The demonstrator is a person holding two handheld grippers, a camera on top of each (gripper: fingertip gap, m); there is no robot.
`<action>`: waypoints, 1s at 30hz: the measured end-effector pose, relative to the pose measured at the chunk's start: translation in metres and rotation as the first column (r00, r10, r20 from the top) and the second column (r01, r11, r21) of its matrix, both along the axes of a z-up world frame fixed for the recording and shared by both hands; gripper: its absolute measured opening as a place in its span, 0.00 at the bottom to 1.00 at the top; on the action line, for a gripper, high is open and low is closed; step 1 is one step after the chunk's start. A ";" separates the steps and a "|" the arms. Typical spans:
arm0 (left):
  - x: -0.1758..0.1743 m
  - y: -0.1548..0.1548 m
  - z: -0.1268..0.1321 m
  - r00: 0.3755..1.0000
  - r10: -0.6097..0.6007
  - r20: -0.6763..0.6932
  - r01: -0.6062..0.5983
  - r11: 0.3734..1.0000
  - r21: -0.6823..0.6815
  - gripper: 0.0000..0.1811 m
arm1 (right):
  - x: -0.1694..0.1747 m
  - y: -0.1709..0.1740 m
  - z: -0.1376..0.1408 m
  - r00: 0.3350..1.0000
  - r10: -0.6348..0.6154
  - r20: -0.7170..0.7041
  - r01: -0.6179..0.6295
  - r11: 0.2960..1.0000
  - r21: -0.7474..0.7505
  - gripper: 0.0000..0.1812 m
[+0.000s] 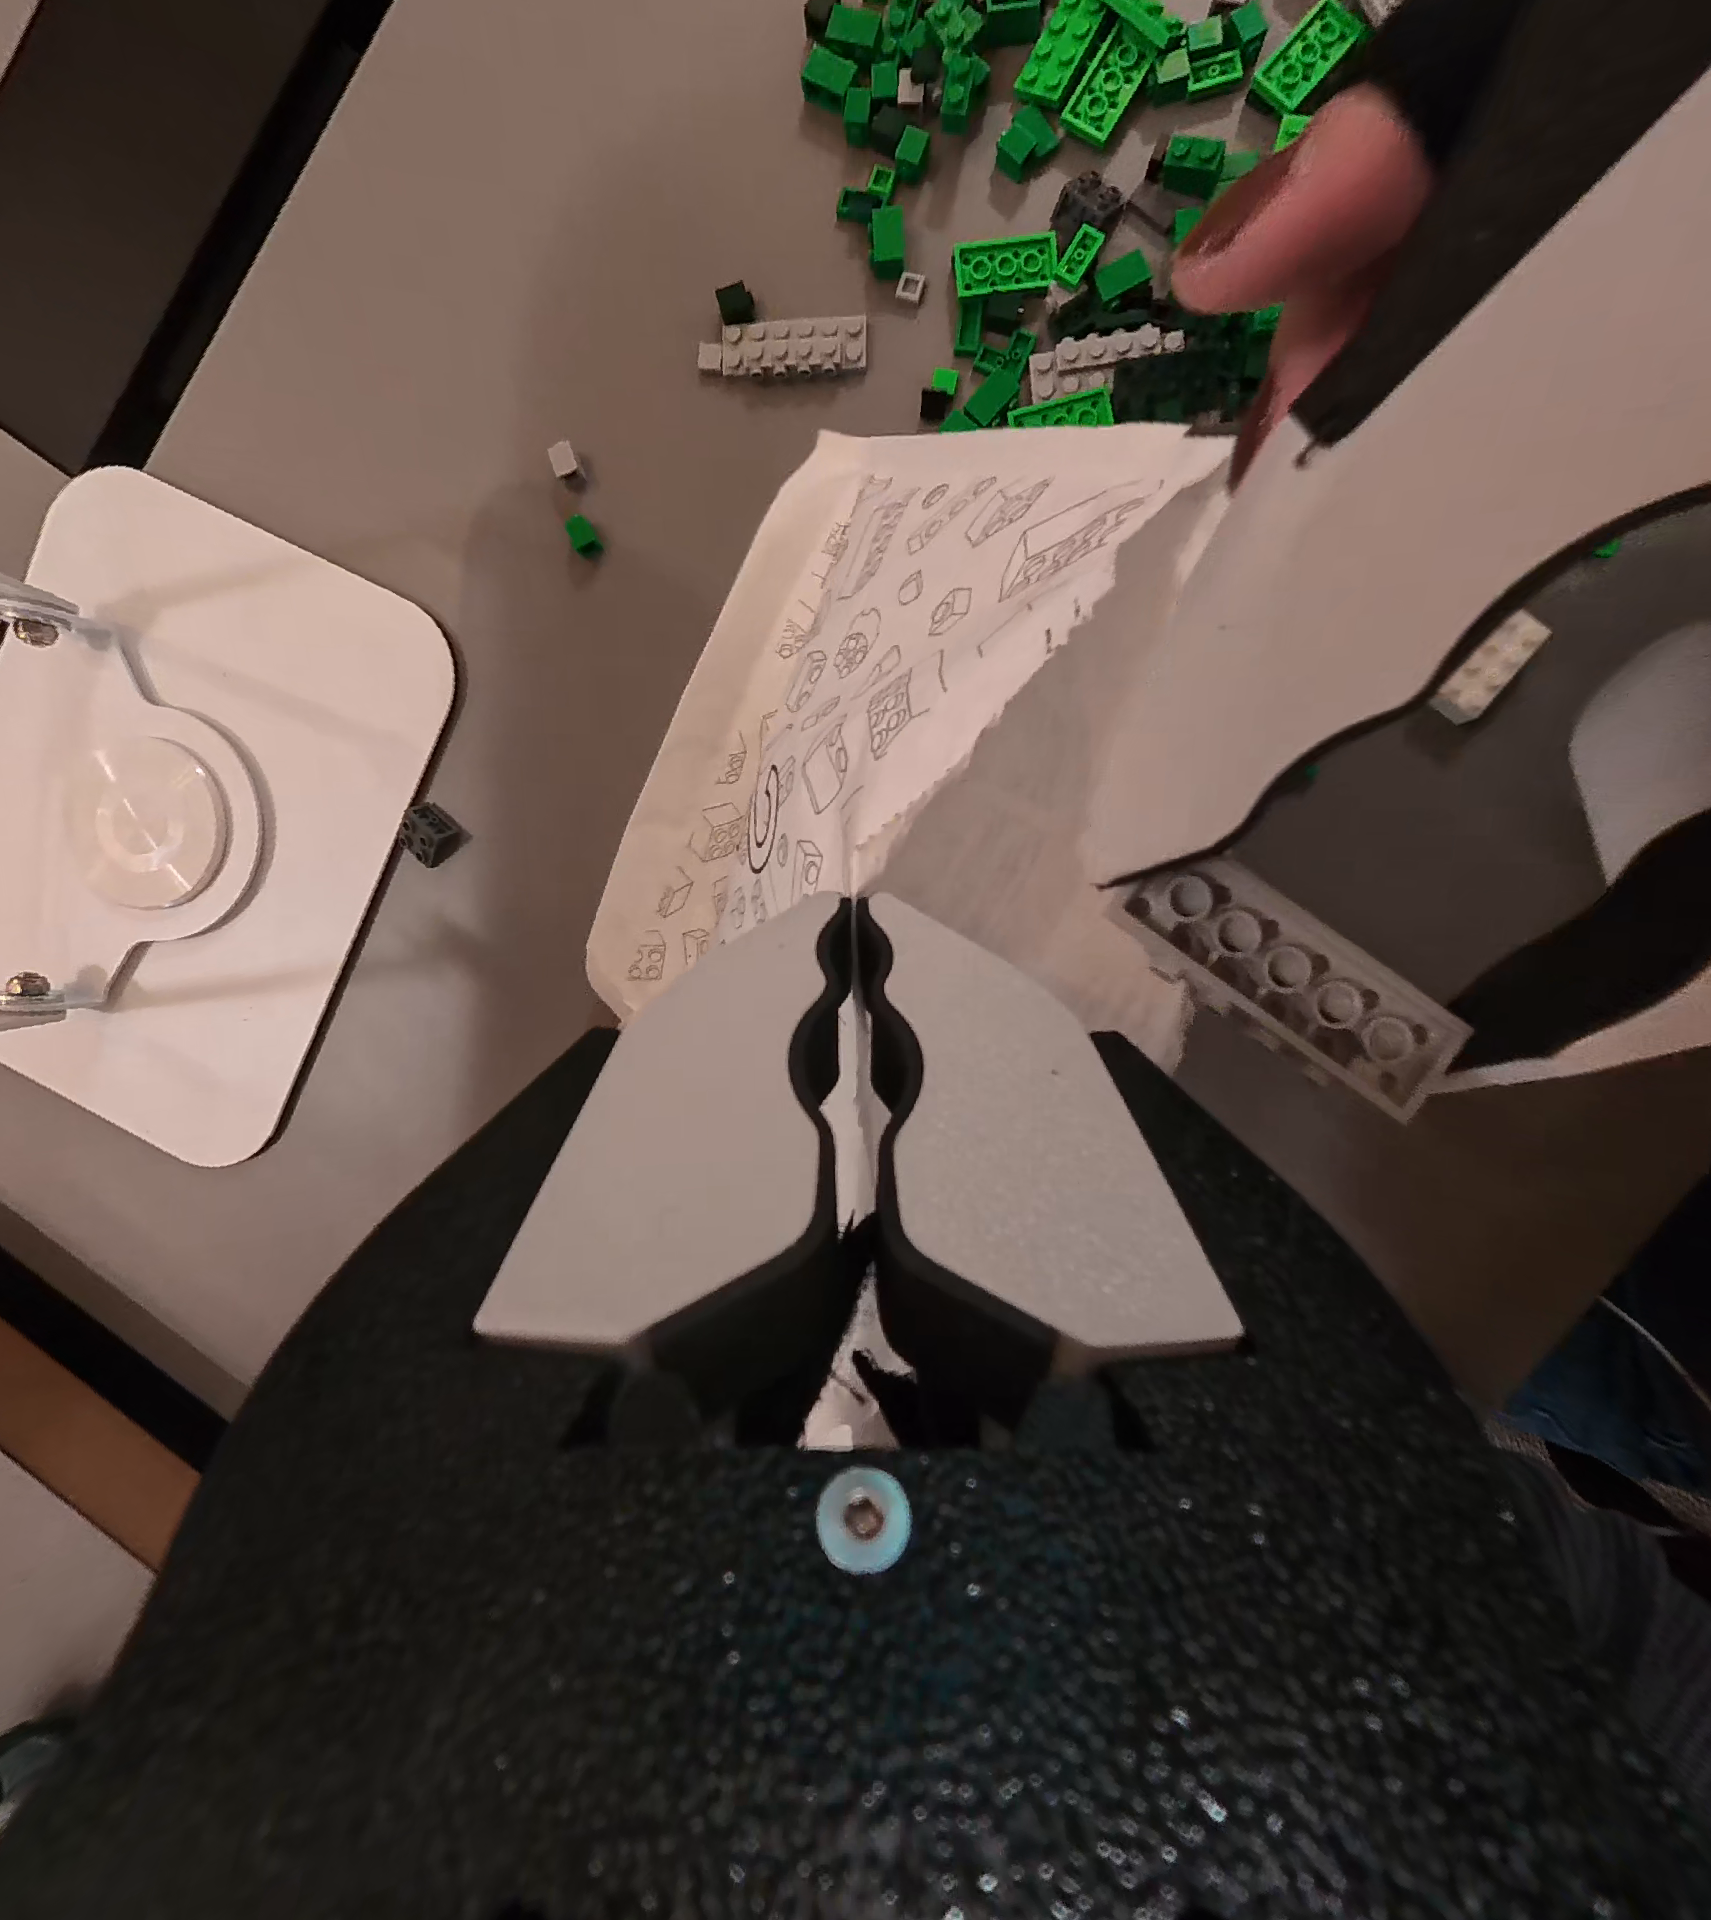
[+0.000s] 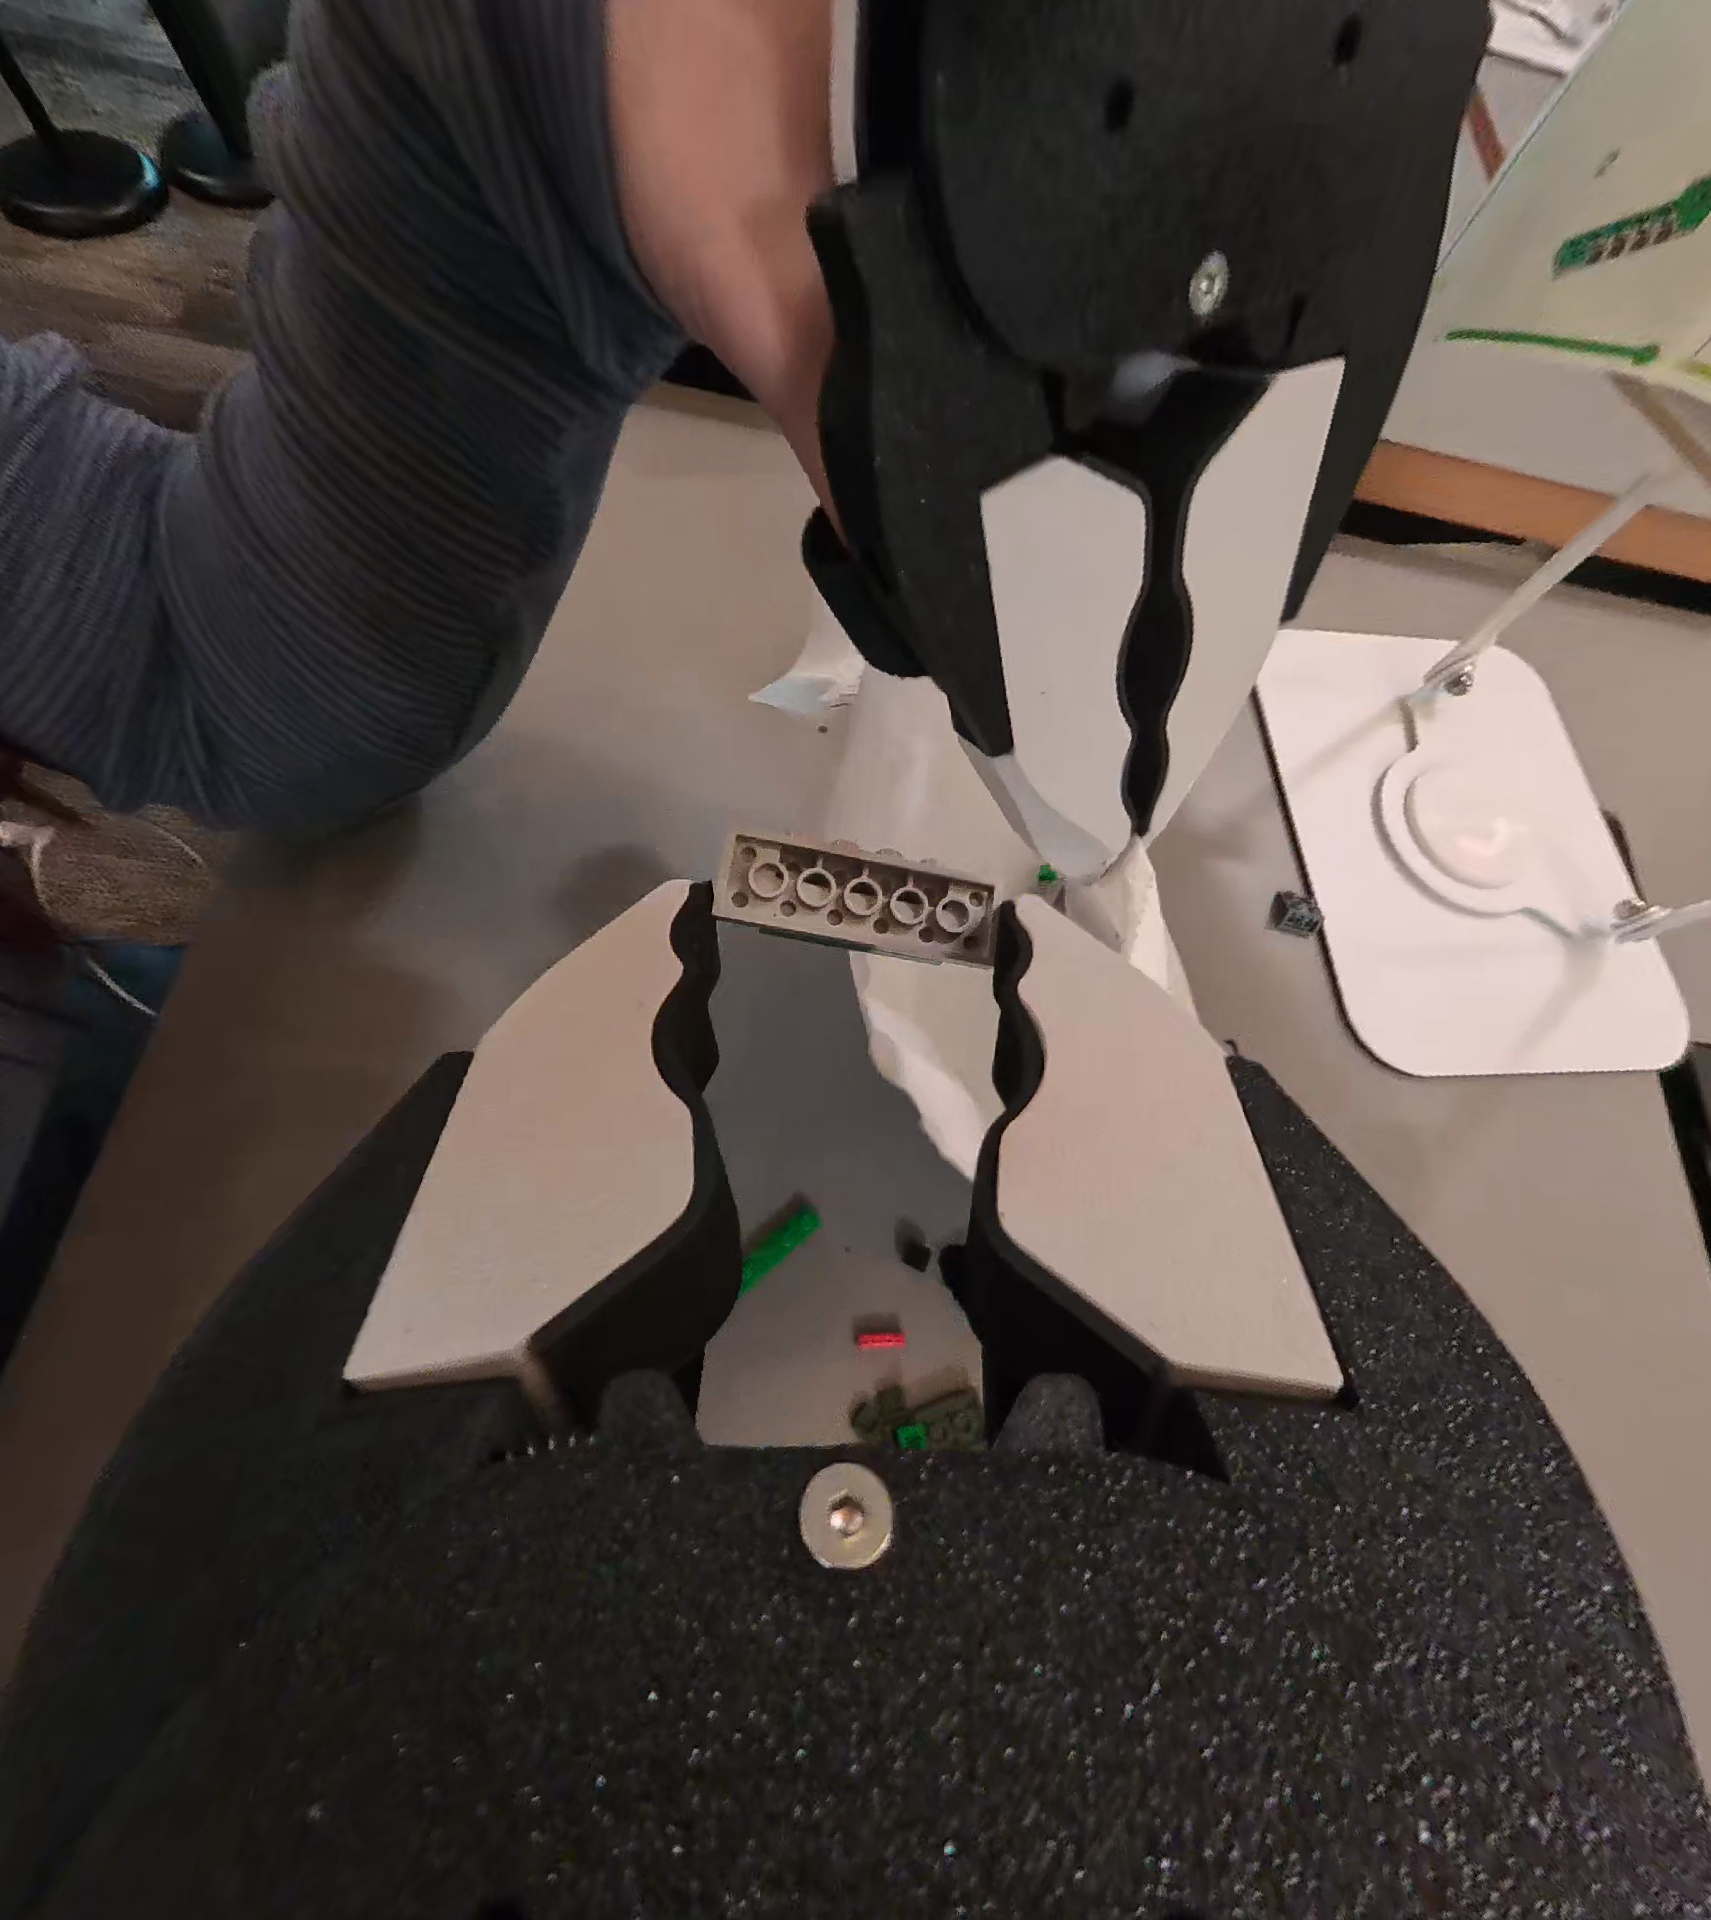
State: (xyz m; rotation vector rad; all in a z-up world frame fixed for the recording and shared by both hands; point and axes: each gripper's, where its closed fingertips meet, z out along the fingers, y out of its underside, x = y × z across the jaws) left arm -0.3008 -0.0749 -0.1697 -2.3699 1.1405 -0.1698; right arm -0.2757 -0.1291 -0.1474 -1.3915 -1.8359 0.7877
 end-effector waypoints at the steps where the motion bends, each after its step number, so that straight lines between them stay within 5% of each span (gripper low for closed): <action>1: 0.000 0.000 0.000 1.000 0.003 0.001 -0.003 1.000 0.001 0.00 | 0.000 0.000 0.000 1.000 -0.003 -0.002 0.003 1.000 -0.022 0.28; 8: 0.000 0.001 0.001 1.000 0.018 0.004 -0.018 1.000 0.002 0.00 | -0.001 0.030 0.005 0.968 -0.251 -0.016 0.244 0.955 -0.171 0.28; 13: 0.002 0.000 0.004 1.000 0.020 0.010 -0.020 1.000 0.010 0.00 | 0.002 0.047 0.003 0.914 -0.407 0.012 0.407 0.913 -0.042 0.28; 30: -0.003 0.004 -0.001 0.998 0.059 -0.002 -0.059 0.998 -0.008 0.00 | -0.003 0.038 0.012 0.925 -0.380 -0.023 0.380 0.924 0.047 0.29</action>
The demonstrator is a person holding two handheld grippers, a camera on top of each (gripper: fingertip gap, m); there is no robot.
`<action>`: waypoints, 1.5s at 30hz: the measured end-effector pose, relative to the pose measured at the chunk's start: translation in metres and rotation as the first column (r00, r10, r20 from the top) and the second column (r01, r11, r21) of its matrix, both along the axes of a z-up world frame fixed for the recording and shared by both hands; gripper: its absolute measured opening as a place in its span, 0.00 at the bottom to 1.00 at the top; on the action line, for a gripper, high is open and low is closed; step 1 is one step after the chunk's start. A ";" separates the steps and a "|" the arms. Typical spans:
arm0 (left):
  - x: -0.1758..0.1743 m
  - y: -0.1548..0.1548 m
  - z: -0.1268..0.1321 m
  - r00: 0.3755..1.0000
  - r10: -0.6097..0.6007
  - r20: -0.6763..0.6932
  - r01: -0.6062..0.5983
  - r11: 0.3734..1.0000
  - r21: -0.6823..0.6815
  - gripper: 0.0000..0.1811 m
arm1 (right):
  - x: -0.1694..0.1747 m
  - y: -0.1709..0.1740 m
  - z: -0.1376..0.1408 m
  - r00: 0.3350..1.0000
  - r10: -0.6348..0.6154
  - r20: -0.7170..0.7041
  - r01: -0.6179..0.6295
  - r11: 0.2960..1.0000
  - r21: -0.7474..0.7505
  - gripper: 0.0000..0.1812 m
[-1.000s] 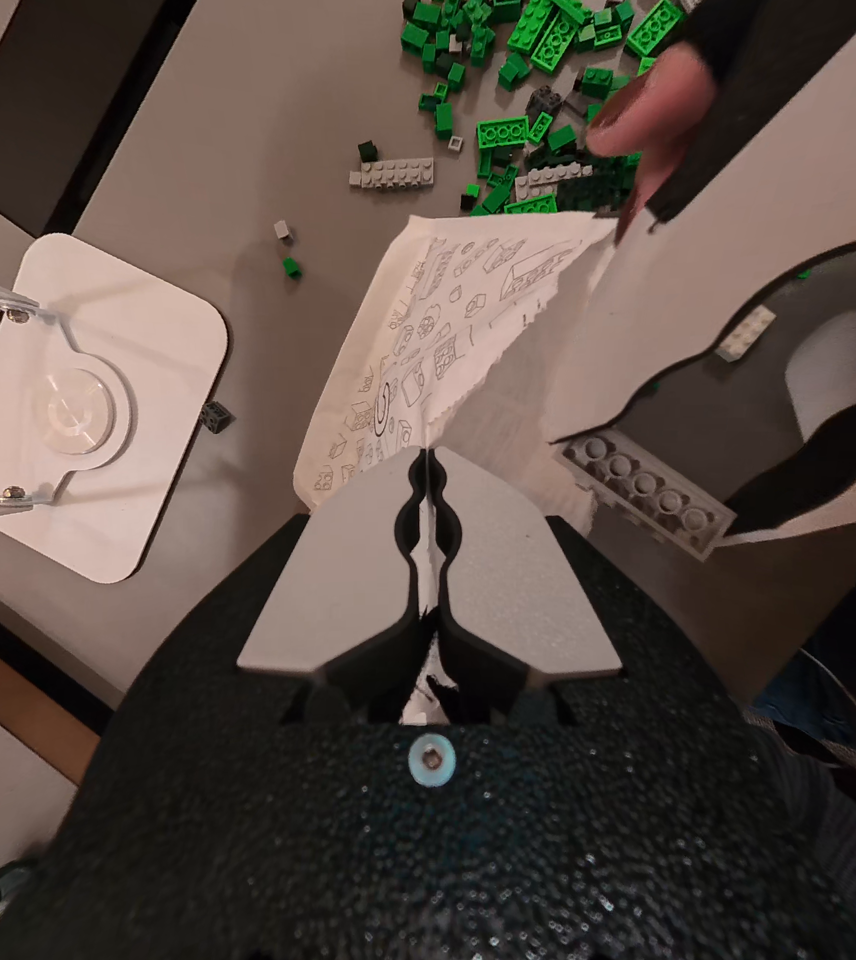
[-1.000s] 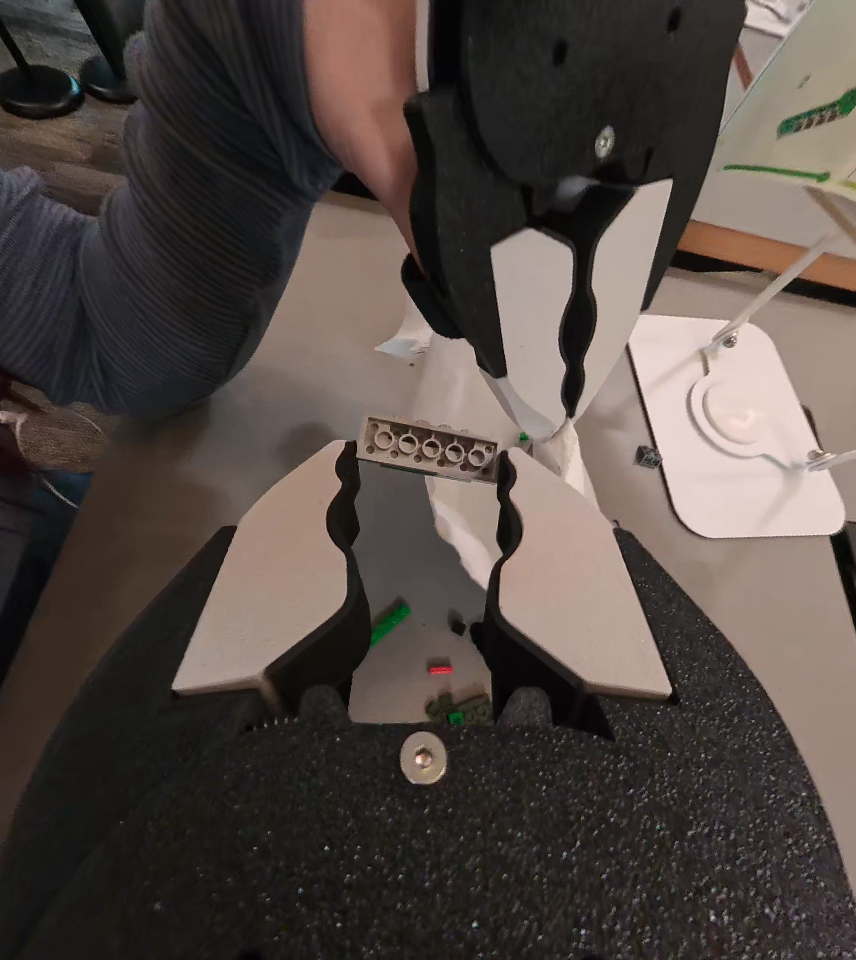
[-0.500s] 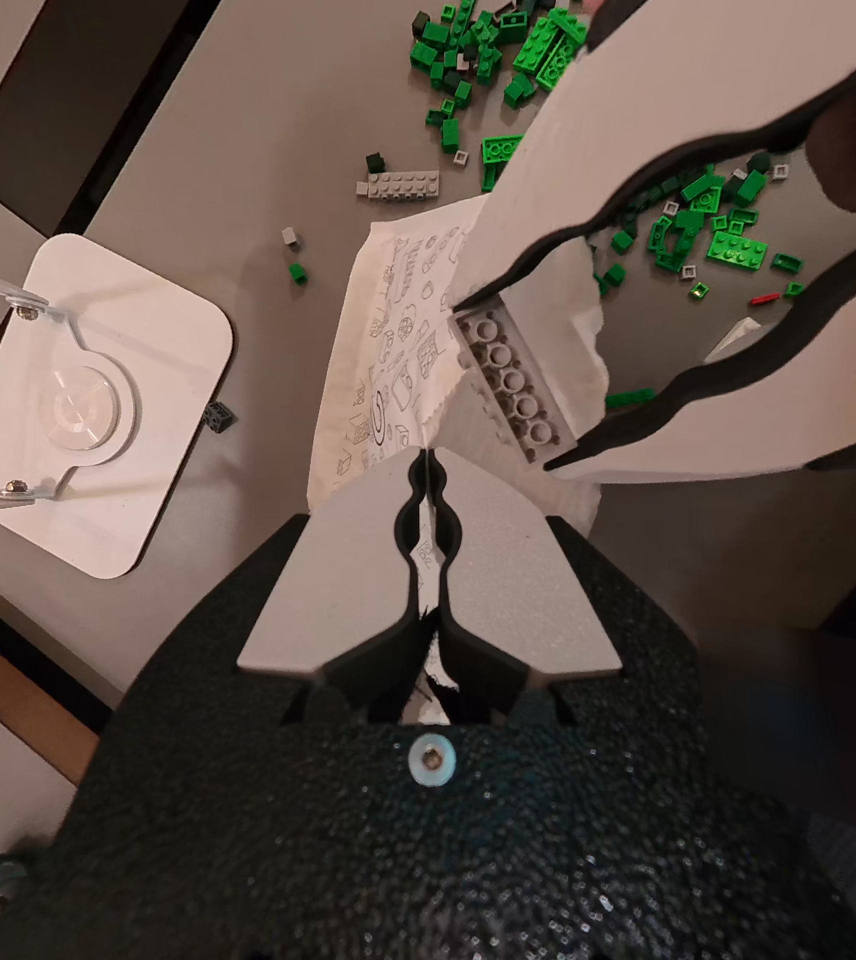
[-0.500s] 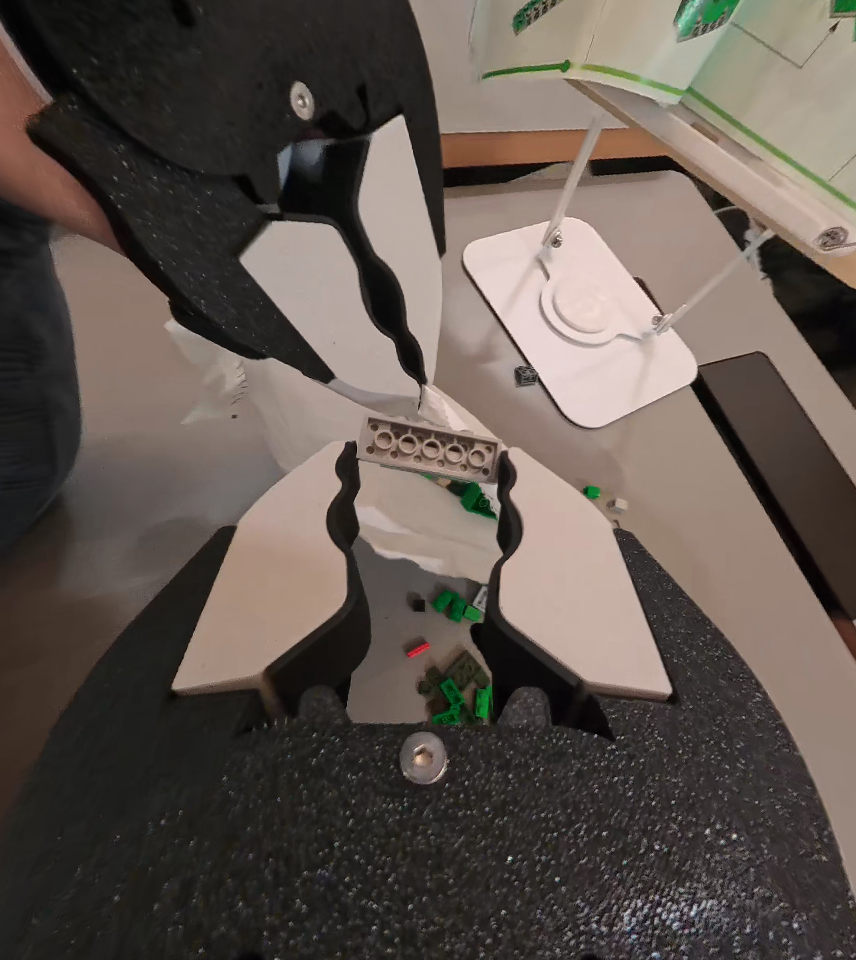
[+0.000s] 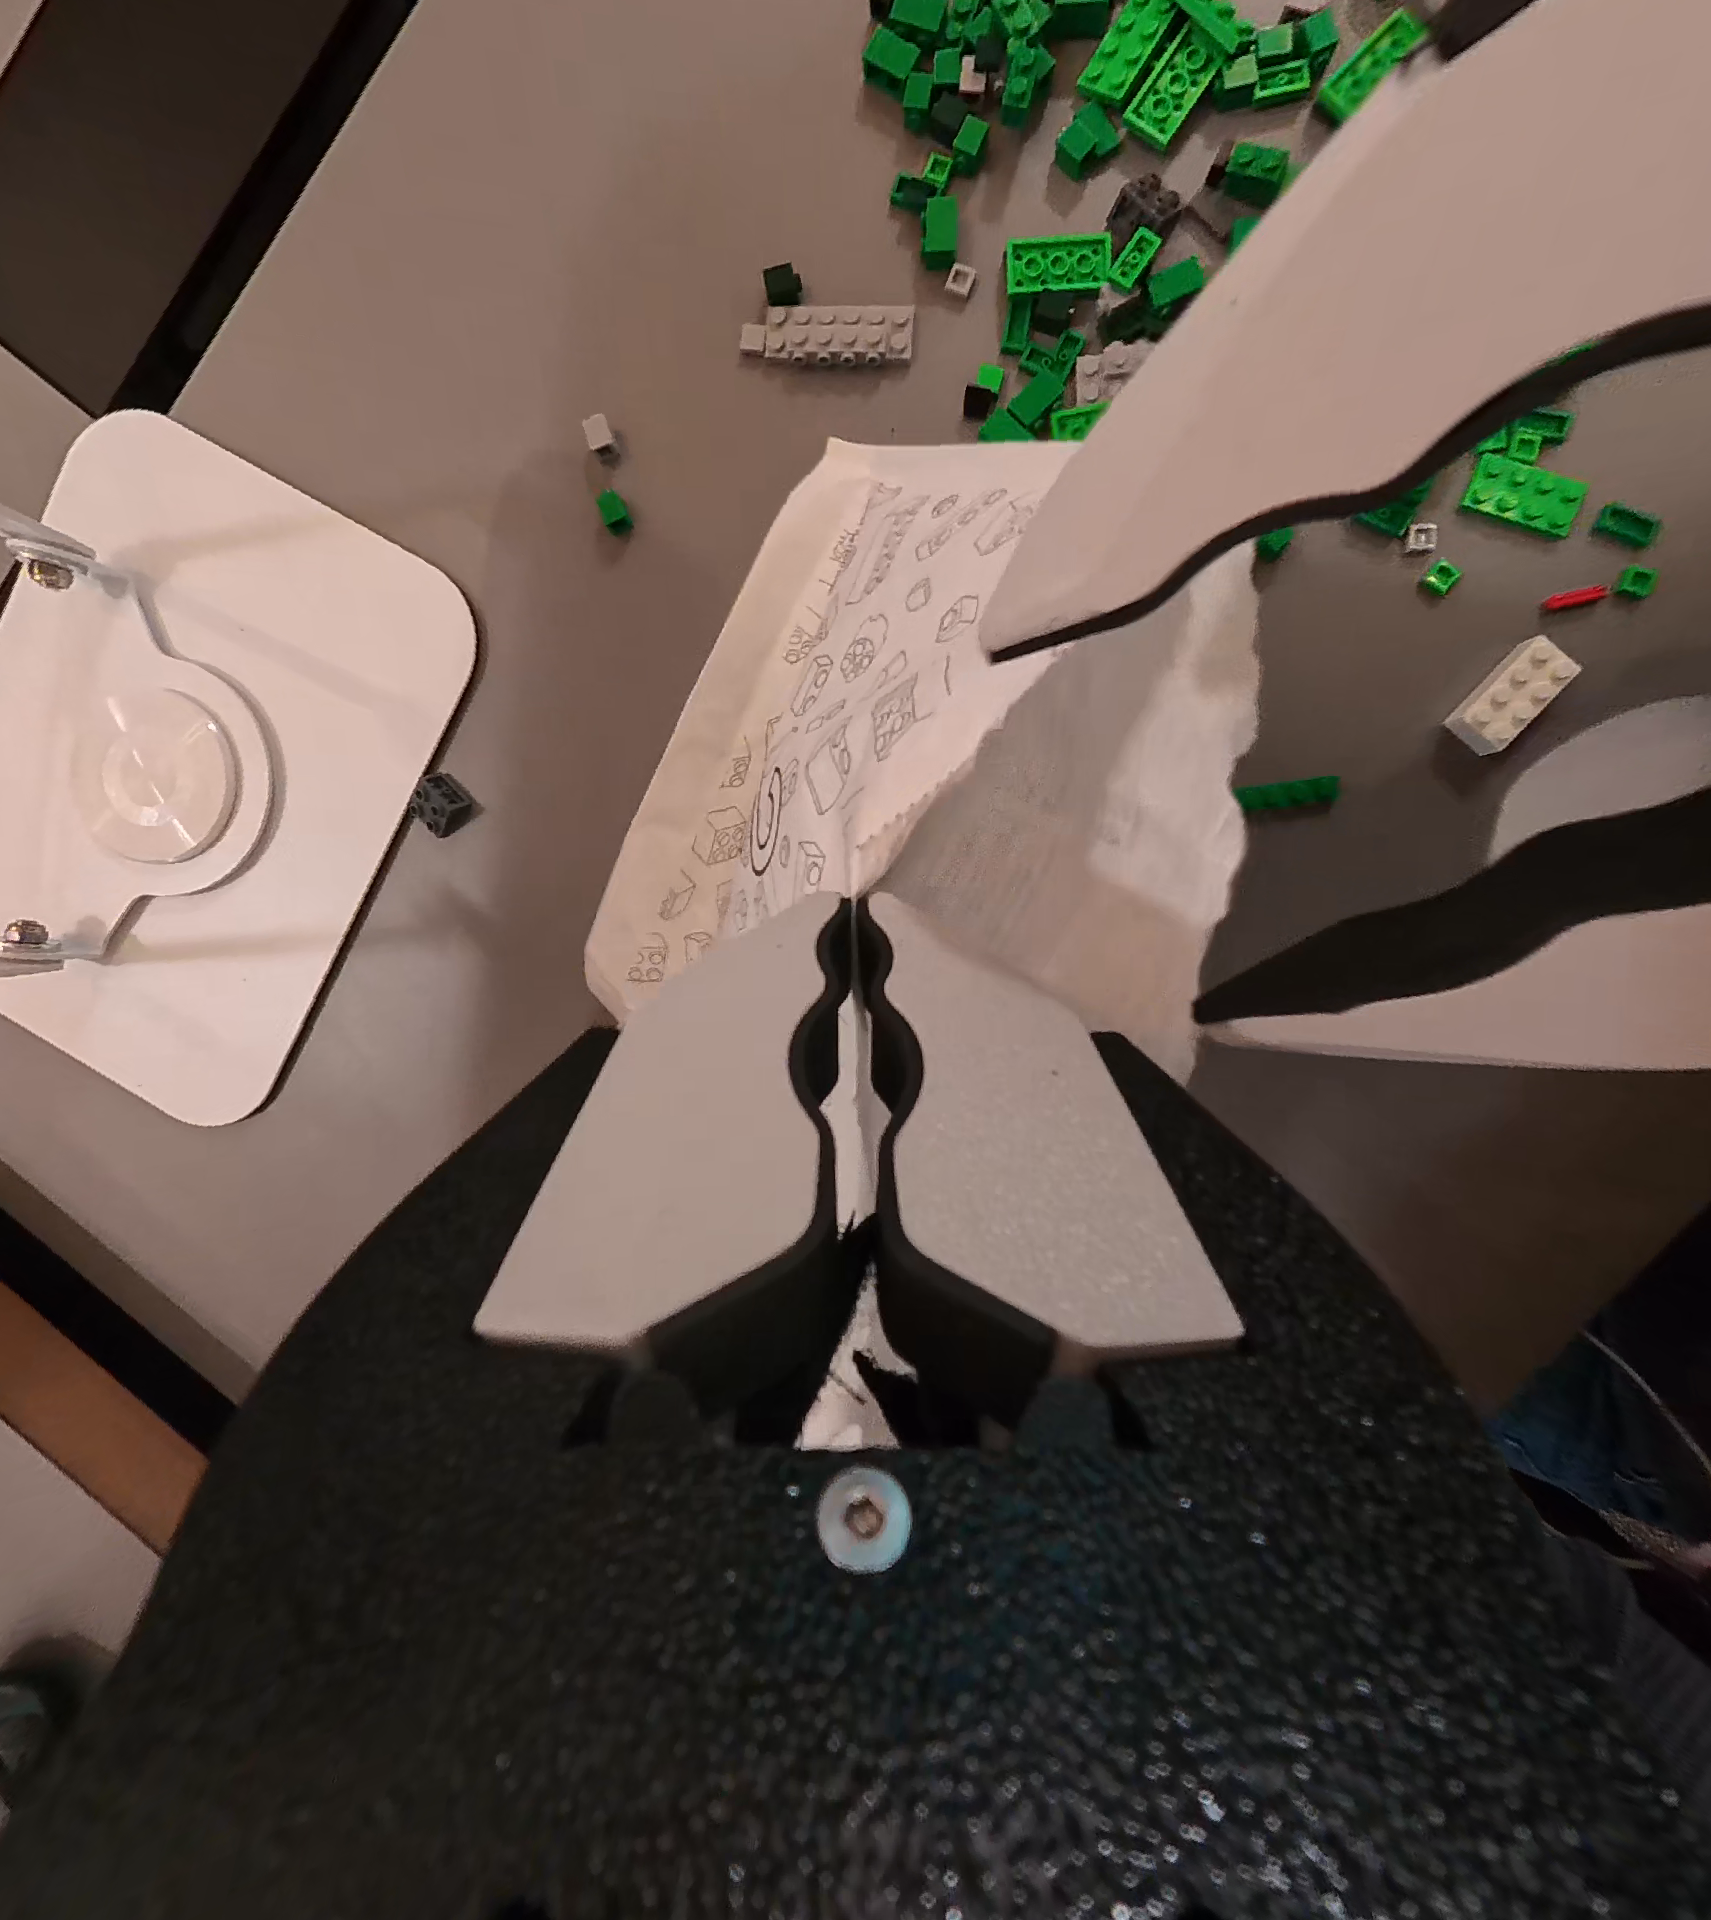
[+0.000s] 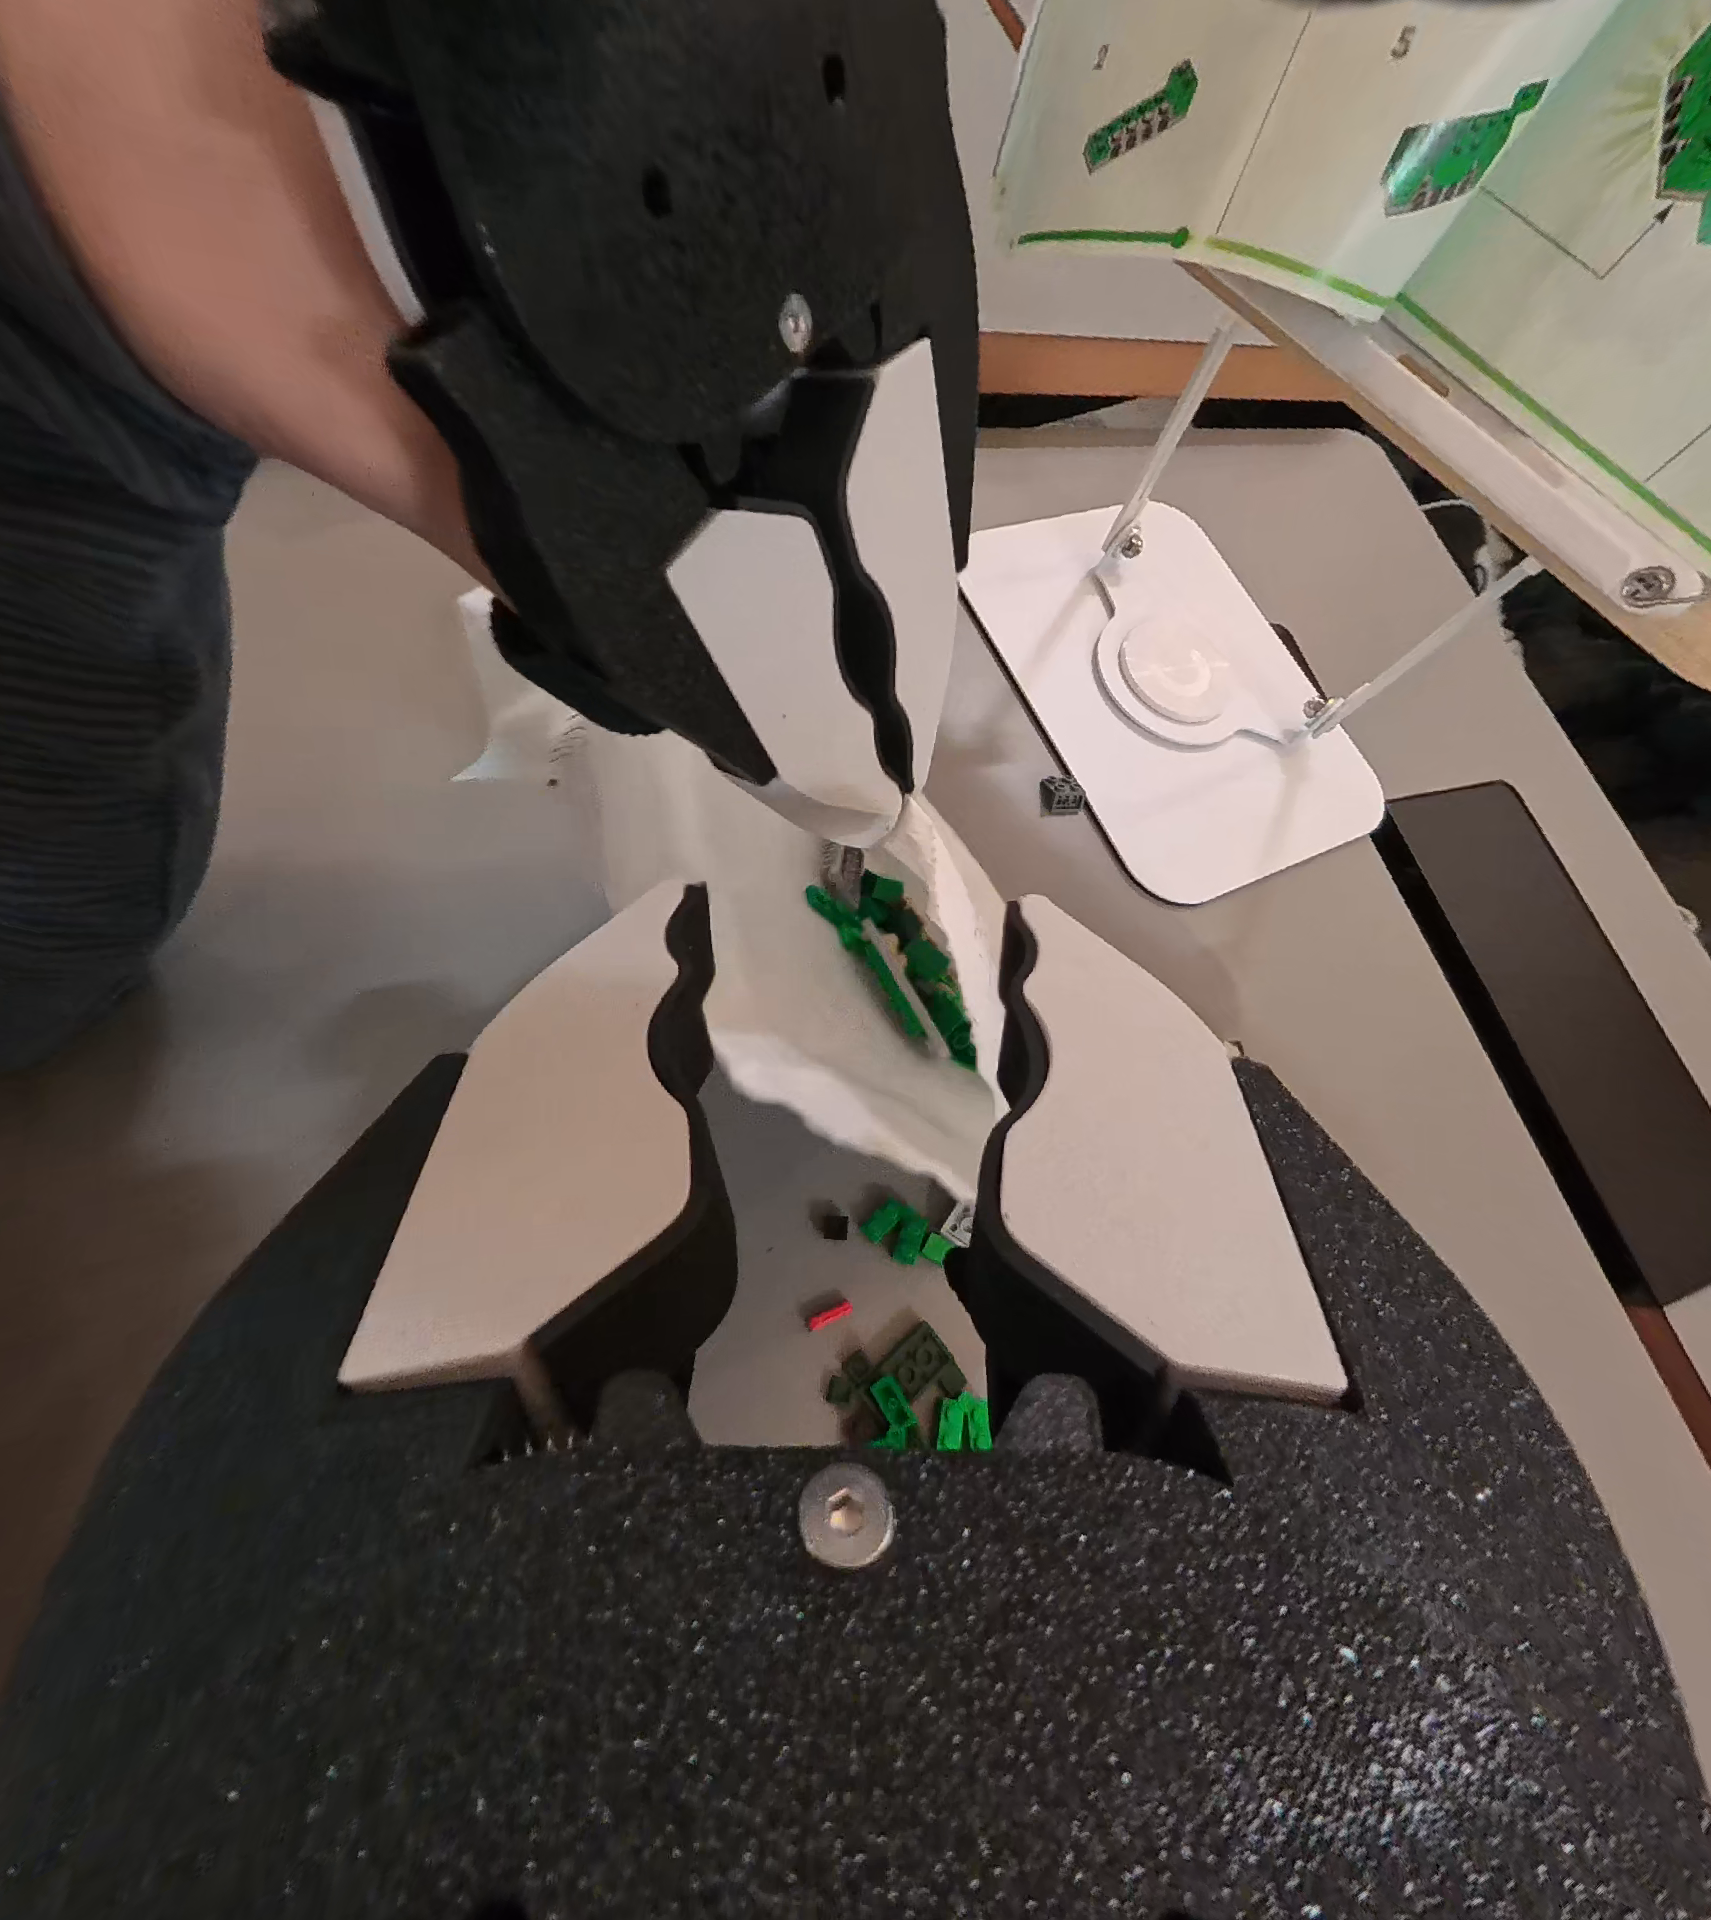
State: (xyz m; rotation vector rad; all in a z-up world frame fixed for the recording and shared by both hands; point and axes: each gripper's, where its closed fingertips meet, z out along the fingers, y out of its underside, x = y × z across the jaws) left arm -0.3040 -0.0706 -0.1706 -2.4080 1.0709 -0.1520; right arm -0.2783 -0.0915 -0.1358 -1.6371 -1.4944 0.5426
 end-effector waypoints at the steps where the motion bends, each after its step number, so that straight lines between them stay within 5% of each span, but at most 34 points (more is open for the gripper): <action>1: -0.001 0.000 0.000 1.000 0.003 -0.003 -0.003 1.000 0.000 0.00 | 0.002 -0.001 0.002 1.000 0.011 -0.002 -0.011 1.000 -0.005 0.29; 8: -0.016 0.002 -0.003 0.999 0.045 -0.030 -0.045 0.999 -0.001 0.00 | 0.077 0.032 0.032 0.994 -0.093 -0.055 0.095 0.995 0.039 0.27; 14: -0.026 0.003 -0.002 0.997 0.080 -0.024 -0.080 0.997 0.004 0.00 | 0.128 0.050 -0.004 0.987 -0.121 0.109 0.125 0.992 -0.031 0.25; 23: -0.033 0.005 -0.004 0.994 0.098 -0.049 -0.097 0.995 0.007 0.00 | 0.107 0.043 -0.078 0.937 0.089 0.339 -0.033 0.985 -0.169 0.21; 28: -0.034 0.005 -0.004 0.994 0.102 -0.048 -0.102 0.995 0.008 0.00 | 0.090 0.036 -0.103 0.916 0.189 0.355 -0.099 0.961 -0.257 0.17; 45: -0.037 0.003 -0.006 0.993 0.110 -0.044 -0.110 0.994 -0.006 0.00 | 0.059 0.041 -0.158 0.838 0.268 0.476 -0.188 0.959 -0.211 0.11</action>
